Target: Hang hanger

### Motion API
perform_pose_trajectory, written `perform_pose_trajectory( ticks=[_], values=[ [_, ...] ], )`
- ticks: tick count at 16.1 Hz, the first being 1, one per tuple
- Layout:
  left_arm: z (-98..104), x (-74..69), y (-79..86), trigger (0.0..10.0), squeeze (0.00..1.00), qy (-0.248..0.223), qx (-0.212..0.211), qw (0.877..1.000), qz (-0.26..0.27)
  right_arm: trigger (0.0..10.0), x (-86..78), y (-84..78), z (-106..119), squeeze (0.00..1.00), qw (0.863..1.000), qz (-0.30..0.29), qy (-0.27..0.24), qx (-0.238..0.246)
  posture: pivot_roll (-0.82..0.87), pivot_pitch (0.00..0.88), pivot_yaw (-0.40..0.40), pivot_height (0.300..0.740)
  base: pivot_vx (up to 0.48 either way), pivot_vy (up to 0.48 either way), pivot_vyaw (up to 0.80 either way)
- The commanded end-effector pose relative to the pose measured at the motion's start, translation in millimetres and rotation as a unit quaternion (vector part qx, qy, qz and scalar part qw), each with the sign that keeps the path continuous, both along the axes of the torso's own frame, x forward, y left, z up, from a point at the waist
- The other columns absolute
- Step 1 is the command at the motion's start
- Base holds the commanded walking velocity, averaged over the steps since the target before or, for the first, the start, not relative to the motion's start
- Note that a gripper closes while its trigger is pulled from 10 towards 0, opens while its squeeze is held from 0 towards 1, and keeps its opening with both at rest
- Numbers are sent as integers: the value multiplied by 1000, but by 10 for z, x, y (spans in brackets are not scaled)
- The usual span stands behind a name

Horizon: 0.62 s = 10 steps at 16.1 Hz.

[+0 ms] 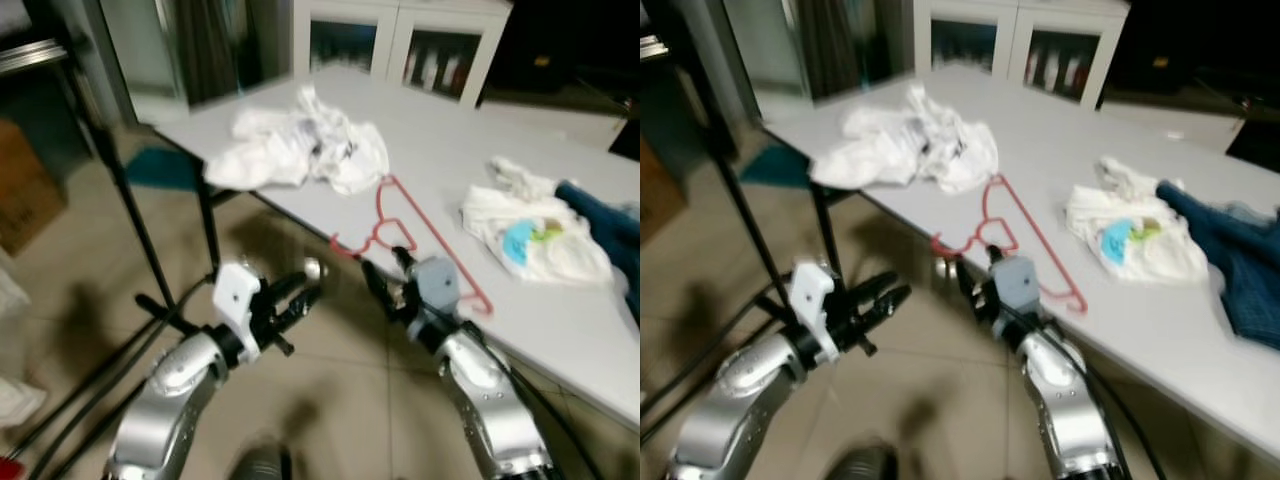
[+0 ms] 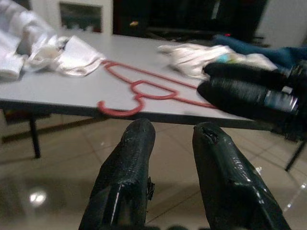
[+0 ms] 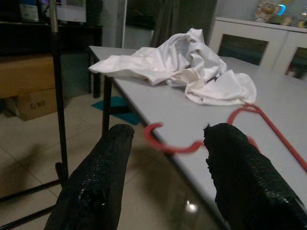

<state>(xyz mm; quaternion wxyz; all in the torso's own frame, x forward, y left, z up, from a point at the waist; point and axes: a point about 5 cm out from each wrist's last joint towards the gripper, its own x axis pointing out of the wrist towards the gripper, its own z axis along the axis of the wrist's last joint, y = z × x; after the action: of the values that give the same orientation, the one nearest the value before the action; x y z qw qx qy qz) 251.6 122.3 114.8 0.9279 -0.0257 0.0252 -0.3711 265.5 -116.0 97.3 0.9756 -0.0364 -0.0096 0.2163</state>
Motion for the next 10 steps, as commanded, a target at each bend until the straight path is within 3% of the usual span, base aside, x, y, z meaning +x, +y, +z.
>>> perform_pose_trajectory(
  ticks=[1,10],
  values=[
    [70,34,-19,10000,0,-15,2,1000,-4,10000,24,-24,22,0,1000,-9,-4,-4,82,16,-38,723,0,0,0],
    [73,49,-42,10000,0,-17,-1,1000,-8,10000,49,-28,34,0,1000,-16,-10,-7,80,12,-36,723,0,0,0]
  ],
)
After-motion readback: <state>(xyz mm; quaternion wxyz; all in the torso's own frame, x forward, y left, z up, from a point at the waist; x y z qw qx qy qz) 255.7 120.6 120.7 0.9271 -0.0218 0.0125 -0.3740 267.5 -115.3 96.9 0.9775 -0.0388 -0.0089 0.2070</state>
